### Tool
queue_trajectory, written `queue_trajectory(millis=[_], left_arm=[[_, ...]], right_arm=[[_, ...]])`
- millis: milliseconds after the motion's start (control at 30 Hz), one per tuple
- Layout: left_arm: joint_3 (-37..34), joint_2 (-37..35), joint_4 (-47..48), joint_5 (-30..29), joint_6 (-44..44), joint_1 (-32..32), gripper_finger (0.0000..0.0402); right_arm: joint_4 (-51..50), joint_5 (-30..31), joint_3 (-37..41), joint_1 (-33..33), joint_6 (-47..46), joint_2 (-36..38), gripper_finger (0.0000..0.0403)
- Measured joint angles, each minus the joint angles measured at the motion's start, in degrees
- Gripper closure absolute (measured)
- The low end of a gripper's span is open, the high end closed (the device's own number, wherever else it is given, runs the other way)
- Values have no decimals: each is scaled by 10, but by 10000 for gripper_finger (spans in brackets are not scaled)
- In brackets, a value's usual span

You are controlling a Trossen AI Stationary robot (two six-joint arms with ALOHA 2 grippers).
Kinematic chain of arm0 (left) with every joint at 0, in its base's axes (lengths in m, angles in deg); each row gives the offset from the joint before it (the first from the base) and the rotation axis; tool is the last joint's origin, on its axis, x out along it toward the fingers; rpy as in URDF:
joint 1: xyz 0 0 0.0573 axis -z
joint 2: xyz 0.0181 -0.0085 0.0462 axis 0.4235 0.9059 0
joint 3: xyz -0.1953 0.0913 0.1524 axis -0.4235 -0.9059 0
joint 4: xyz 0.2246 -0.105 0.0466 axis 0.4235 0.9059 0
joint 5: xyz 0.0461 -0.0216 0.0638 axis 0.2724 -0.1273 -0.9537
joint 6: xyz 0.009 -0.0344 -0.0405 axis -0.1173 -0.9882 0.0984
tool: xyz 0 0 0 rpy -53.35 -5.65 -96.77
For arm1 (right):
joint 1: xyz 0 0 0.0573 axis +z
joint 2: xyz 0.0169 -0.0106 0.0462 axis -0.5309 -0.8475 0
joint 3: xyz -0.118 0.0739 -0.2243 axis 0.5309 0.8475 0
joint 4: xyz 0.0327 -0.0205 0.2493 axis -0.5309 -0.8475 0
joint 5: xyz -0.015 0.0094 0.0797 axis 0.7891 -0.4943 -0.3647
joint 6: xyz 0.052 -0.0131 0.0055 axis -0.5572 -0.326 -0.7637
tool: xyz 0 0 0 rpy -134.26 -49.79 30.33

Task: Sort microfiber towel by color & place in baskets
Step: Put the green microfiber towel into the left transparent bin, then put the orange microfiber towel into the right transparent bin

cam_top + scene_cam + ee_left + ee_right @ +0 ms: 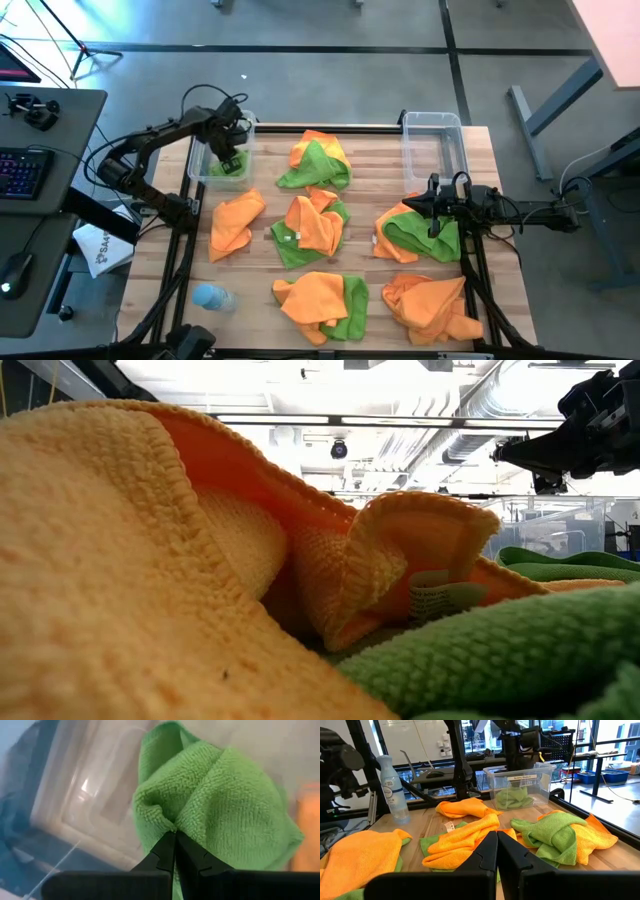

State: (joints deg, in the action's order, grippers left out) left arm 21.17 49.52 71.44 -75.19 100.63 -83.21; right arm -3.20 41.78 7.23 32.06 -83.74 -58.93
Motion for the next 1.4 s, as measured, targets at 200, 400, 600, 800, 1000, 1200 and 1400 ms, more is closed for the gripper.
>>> queue_trajectory(millis=[200, 400, 600, 800, 1000, 1200, 1400], left_arm=[[-19, 0, -50, -19, -11, -4, 401], [-19, 0, -49, -18, -20, -4, 401], [-19, 0, -49, -18, -21, -4, 397], [-19, -3, -48, -17, -21, -4, 354], [-12, -47, -32, -31, -28, -4, 311], [24, -128, 27, -33, -51, -3, 303], [31, -227, 36, -13, -107, -2, 303]], right_arm=[[0, 0, 0, 0, 0, 0, 402], [0, 0, 0, 0, 0, 0, 402], [0, 0, 0, 0, 0, 0, 402], [0, 0, 0, 0, 0, 0, 402], [0, 0, 0, 0, 0, 0, 402], [0, 0, 0, 0, 0, 0, 402], [0, 0, 0, 0, 0, 0, 402]])
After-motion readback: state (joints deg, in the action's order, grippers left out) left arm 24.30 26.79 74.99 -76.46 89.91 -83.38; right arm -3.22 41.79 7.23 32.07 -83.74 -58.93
